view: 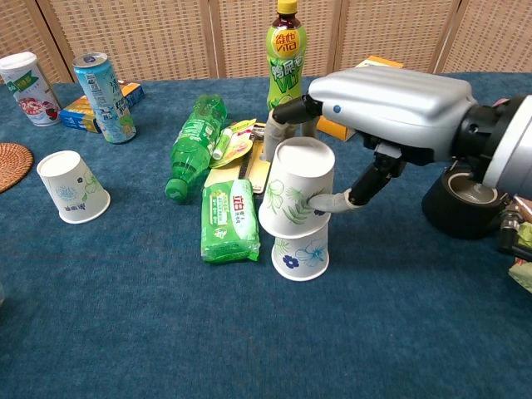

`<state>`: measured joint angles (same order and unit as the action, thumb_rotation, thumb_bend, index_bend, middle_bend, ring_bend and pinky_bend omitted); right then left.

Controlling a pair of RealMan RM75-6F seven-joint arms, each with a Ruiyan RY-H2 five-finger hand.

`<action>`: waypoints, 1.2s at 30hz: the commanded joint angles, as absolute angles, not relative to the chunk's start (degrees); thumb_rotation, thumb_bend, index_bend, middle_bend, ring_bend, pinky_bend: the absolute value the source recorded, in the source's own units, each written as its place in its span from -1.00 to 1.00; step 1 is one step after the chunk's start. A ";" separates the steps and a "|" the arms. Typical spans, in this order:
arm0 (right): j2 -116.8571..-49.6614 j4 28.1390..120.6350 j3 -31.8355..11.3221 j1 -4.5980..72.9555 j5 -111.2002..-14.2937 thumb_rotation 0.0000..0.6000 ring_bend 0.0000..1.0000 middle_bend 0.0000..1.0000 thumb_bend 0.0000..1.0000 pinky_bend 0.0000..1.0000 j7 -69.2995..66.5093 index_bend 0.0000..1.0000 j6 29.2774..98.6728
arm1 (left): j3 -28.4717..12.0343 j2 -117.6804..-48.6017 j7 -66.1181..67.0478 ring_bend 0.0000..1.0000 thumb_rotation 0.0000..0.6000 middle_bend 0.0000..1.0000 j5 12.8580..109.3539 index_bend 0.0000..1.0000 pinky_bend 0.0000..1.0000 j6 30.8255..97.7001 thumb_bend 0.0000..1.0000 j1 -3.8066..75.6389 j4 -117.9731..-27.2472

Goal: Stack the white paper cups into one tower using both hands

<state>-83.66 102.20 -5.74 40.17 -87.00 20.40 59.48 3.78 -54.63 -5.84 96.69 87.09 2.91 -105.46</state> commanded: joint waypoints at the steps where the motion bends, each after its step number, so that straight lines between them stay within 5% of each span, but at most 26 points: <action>1: -84.12 101.57 -5.86 40.49 -86.73 1.00 -0.21 -0.16 -0.32 -0.50 21.26 -0.28 59.10 | 3.79 -54.57 -6.02 -1.00 1.00 -1.00 96.76 -1.00 -1.00 87.25 -0.29 2.85 -105.41; 17: -84.64 100.47 -4.83 40.67 -86.23 1.00 -0.21 -0.19 -0.38 -0.50 22.80 -0.34 58.33 | 3.87 -54.55 -6.17 -1.00 1.00 -1.00 96.80 -1.00 -1.00 87.19 -0.29 2.87 -105.38; 26: -84.69 100.42 -4.17 40.79 -85.19 1.00 -0.35 -0.69 -0.44 -0.50 21.93 -0.88 56.95 | 3.91 -54.48 -6.32 -1.00 1.00 -1.00 96.86 -1.00 -1.00 87.26 -0.29 2.84 -105.39; 36: -83.60 102.06 -3.89 39.16 -86.06 1.00 -0.48 -0.78 -0.44 -0.50 21.16 -0.91 60.01 | 3.82 -54.42 -6.70 -1.00 1.00 -1.00 96.46 -1.00 -1.00 87.13 -0.29 2.88 -105.26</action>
